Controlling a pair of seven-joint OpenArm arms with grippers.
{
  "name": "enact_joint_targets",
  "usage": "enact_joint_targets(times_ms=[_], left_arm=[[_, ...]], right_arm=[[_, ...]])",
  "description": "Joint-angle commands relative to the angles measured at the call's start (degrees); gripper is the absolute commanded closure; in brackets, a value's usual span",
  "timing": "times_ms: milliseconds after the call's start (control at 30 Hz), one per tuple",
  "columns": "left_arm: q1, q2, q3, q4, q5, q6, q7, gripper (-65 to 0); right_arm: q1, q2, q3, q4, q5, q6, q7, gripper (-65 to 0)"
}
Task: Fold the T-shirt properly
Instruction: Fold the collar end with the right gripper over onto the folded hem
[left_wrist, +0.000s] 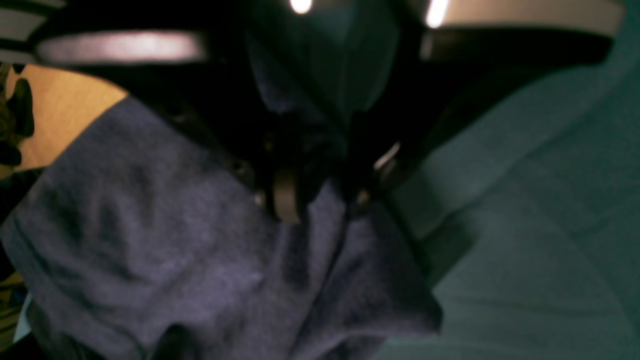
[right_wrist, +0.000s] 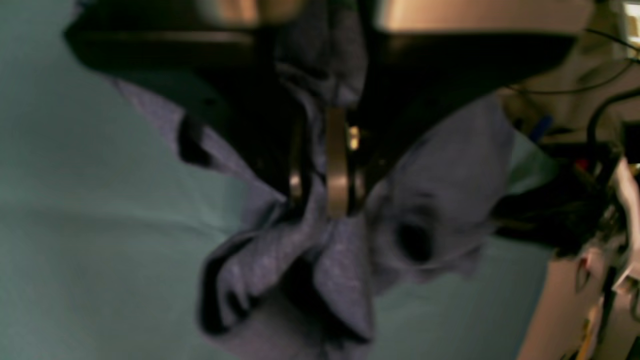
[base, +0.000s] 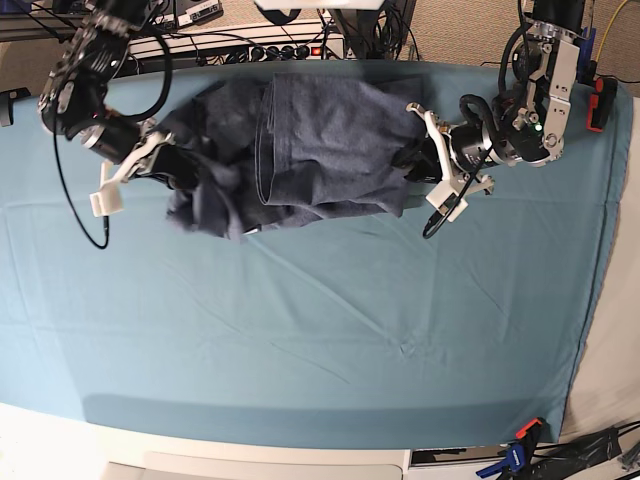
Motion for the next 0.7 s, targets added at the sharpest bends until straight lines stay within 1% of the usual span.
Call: enact_joint_targets(times_ms=[0,167,300,400,533,600,667], left_arm=[[-0.63,-0.35,-0.28,0.98,-0.39,-0.24,-0.98,-17.0],[-0.79,-0.37,-0.28,0.98,0.35,-0.24,-0.9,-17.0],[-0.79,-0.39,-0.28,0.98,0.33,-0.24,-0.9,-17.0],[-0.87,-0.48,-0.28,0.98,0.33,-0.24,-0.9,-17.0],[-1.25,-0.5,-0.28,1.01,0.35,-0.26,-0.87,-17.0],[-1.42,-0.48,-0.28,1.01,0.35,-0.26,-0.87,-17.0],[-1.79,-0.5,-0.33,1.01,0.37,-0.26,-0.85,-17.0]], right_arm=[[-0.63,-0.33,0.13,3.72,2.05,0.68,0.93,0.0],[-6.16,-4.39,0.13,17.9,1.95,1.51,0.93,0.0],[-9.75,-6.71,0.13,25.59,1.33,1.6,1.99,0.0],[-10.97,-8.41,0.13,28.26,1.38,1.57,2.67,0.0],[-10.86,-10.49,-0.87,28.37,1.14,1.57,4.0,0.0],[-10.86,-11.1,-3.61,28.37,-1.64,1.51,5.33,0.0],[-10.86,-11.45,-7.67,28.3,-5.84,1.2,7.85,0.0]])
